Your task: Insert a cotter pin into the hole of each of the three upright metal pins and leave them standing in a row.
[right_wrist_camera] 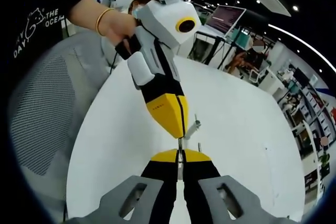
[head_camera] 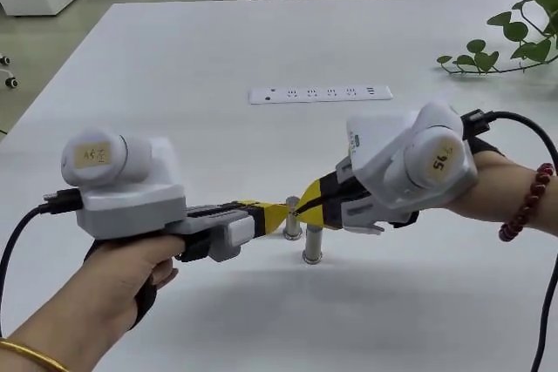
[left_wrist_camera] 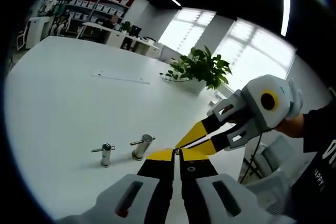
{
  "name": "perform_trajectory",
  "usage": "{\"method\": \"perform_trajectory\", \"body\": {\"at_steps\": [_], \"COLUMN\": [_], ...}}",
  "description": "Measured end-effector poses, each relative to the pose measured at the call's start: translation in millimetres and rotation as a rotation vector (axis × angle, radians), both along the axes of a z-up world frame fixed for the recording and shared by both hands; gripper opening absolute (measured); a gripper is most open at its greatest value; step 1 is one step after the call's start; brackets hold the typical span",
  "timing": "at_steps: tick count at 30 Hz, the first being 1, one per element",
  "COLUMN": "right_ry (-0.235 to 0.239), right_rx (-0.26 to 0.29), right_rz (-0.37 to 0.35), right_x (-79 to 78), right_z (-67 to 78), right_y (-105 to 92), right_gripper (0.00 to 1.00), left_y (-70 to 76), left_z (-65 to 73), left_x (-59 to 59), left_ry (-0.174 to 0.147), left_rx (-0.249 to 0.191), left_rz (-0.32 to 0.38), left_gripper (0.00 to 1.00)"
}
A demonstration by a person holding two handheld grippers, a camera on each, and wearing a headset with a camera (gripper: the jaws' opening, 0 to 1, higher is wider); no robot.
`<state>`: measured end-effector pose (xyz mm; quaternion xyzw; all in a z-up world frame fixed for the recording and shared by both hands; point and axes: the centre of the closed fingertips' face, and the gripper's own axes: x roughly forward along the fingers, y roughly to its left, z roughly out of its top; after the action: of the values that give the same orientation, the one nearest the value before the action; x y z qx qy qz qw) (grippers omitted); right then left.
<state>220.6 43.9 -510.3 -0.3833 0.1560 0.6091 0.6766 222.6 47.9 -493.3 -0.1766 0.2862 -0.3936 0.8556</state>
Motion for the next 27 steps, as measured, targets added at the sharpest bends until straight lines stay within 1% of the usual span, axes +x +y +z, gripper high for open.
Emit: {"method": "perform_trajectory", "body": {"at_steps": [1,3,5,9,10,11,12,13,14,16,17,19,20,21,24,25,26,27], "right_ry": [0.001,0.004,0.012,0.02,0.027,0.03,0.033,0.054,0.068,0.082,0.11,0.169,0.174,0.194,0.285,0.298,0.323,0.333], "right_rx": [0.001,0.007,0.015,0.023,0.027,0.03,0.033,0.043,0.05,0.067,0.083,0.115,0.122,0.14,0.188,0.194,0.209,0.215], "right_rz": [-0.001,-0.005,-0.01,-0.018,-0.024,-0.027,-0.032,-0.043,-0.049,-0.071,-0.104,-0.14,-0.145,-0.16,-0.206,-0.21,-0.226,-0.23], "right_x": [0.1,0.1,-0.2,0.0,0.0,0.4,0.9,0.7,0.3,2.5,3.4,3.0,3.5,4.2,1.3,0.9,0.3,0.6], "right_z": [0.2,0.9,1.3,1.3,1.2,1.3,1.4,1.4,1.4,1.8,1.0,0.6,0.9,1.0,0.7,0.6,0.9,0.8], "right_y": [0.1,0.4,0.7,0.8,0.7,0.9,0.6,0.7,0.4,-0.7,-1.9,-2.6,-2.7,-3.3,-4.9,-5.1,-5.6,-6.0], "right_gripper": [0.0,0.0,0.0,0.0,0.0,0.0,0.0,0.0,0.0,0.0,0.0,0.0,0.0,0.0,0.02,0.03,0.03,0.03], "left_y": [0.2,1.3,1.4,1.1,1.1,0.4,0.1,-0.4,-0.6,0.0,0.3,2.7,3.1,4.2,6.3,6.6,6.9,7.4], "left_z": [0.2,0.0,0.6,1.5,1.8,2.4,2.8,3.8,4.3,5.7,6.3,6.1,6.1,6.4,7.4,7.7,7.5,6.7], "left_x": [0.1,0.8,0.0,-0.4,-0.4,-0.1,-0.3,-0.3,-0.5,0.5,0.9,2.7,2.6,2.9,2.5,2.1,1.8,1.7], "left_ry": [0.009,0.011,-0.008,-0.031,-0.044,-0.068,-0.078,-0.096,-0.105,-0.131,-0.14,-0.152,-0.154,-0.166,-0.183,-0.187,-0.192,-0.195], "left_rx": [-0.009,-0.017,-0.008,0.005,0.011,0.023,0.029,0.036,0.039,0.047,0.048,0.058,0.059,0.06,0.054,0.051,0.052,0.056], "left_rz": [0.006,0.005,-0.009,-0.016,-0.019,-0.025,-0.027,-0.033,-0.037,-0.043,-0.046,-0.041,-0.043,-0.045,-0.05,-0.051,-0.053,-0.055], "left_gripper": [0.0,0.0,0.0,0.0,0.0,0.0,0.0,0.0,0.0,0.0,0.0,0.0,0.0,0.0,0.0,0.0,0.0,0.0]}}
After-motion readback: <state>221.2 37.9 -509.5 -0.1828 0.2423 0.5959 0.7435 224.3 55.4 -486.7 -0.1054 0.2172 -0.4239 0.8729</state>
